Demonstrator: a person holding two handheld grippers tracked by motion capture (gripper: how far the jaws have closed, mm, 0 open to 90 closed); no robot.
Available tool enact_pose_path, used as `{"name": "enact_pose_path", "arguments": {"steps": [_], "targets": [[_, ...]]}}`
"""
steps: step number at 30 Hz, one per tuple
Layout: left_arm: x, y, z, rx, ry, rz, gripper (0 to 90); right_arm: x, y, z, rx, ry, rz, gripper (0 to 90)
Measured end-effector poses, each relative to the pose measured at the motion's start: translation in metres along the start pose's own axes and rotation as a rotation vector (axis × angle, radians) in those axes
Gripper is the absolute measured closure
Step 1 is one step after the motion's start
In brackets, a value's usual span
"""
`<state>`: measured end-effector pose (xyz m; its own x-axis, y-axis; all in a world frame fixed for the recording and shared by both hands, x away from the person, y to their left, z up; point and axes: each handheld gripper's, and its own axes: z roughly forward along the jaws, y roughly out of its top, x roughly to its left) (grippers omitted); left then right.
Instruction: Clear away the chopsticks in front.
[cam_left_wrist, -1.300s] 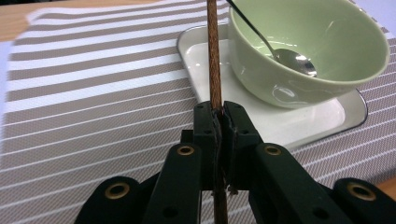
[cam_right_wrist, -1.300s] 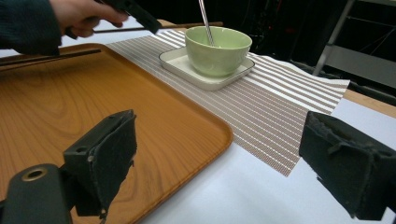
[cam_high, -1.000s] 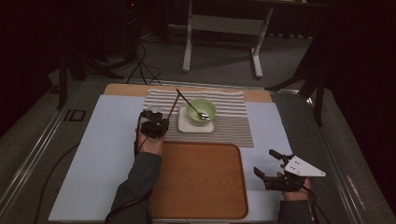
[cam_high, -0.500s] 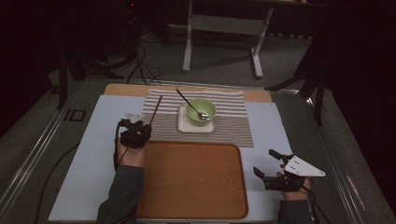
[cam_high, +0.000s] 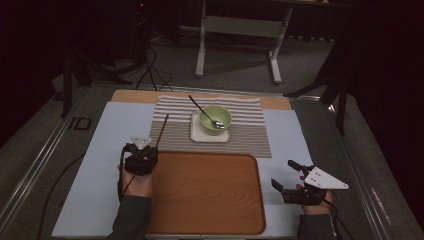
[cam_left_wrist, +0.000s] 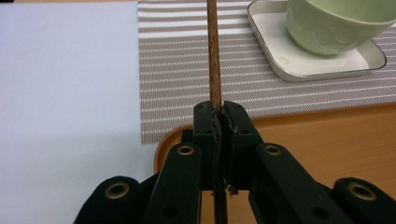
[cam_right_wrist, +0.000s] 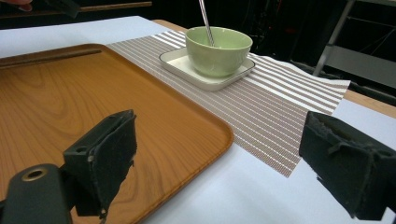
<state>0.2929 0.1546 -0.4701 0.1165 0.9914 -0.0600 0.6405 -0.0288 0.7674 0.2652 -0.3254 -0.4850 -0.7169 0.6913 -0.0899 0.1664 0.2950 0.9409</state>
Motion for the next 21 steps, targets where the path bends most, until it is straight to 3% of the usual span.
{"name": "enact_pose_path", "arguments": {"steps": [7, 21], "targets": [[0.003, -0.018, -0.010, 0.006, 0.013, -0.023, 85.7, 0.000, 0.000, 0.000, 0.001, 0.001, -0.001, 10.8], [0.003, -0.048, -0.025, 0.032, 0.047, -0.022, 85.7, 0.001, 0.000, 0.001, 0.002, 0.003, 0.001, 10.8]]}}
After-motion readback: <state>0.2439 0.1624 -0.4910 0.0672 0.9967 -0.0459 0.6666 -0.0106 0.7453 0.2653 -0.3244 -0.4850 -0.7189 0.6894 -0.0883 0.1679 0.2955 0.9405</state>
